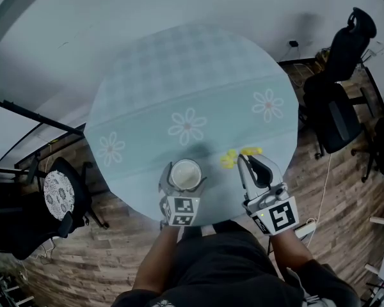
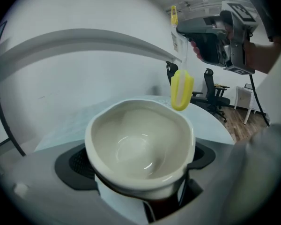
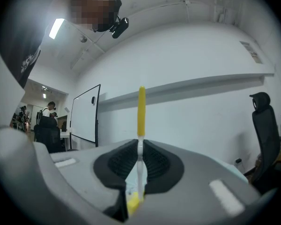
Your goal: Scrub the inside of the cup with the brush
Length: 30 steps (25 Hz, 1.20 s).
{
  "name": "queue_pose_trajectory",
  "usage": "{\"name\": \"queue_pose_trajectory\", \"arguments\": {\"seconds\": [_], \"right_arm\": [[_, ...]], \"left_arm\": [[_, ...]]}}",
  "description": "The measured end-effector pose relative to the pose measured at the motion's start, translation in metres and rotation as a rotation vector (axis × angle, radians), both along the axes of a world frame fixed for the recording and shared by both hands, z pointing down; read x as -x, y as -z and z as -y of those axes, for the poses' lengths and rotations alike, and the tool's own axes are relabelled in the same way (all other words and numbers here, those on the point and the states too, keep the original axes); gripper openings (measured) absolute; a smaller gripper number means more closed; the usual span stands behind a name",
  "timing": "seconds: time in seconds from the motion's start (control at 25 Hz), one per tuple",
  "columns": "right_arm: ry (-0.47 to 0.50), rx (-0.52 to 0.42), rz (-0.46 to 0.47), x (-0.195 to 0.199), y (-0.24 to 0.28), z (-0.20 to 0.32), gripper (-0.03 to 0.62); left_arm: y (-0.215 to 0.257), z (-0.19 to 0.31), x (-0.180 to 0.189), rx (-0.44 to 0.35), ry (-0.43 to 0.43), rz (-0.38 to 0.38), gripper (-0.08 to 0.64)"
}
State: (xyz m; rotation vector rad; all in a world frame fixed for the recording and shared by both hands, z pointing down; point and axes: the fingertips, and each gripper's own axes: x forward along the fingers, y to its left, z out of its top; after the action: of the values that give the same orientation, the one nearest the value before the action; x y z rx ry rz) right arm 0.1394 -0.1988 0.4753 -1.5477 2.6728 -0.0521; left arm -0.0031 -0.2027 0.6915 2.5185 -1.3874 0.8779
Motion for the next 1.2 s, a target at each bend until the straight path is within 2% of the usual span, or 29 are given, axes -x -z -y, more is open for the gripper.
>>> {"name": "queue_pose_trajectory", "arguments": {"seconds": [0.32,0.56,0.76,0.92,1.2], "right_arm": [[0.014,-0.111,-0.006,0.03,0.067,-0.014,0.035],[0.082,-0.261,0.009,0.06,0.149,-0.046,0.035],[0.151,-0.356,0.019,0.092,0.193,-0.072,0.035],[0.219,-0.372,0.035,0.115,0.204,-0.09,0.035],[0.3,-0.325,0.05,0.143,0.192,-0.102,0.035]], "left_arm": [[0.073,0.012,0.017,-0.111,-0.036,-0.05,0.561],[0.126,0.018,0.02,-0.208,-0.069,-0.027,0.561],[0.149,0.023,0.023,-0.226,-0.078,-0.04,0.561],[0.156,0.017,0.023,-0.23,-0.076,-0.05,0.561],[0.157,0.005,0.023,-0.229,-0.103,-0.046,0.561]]}}
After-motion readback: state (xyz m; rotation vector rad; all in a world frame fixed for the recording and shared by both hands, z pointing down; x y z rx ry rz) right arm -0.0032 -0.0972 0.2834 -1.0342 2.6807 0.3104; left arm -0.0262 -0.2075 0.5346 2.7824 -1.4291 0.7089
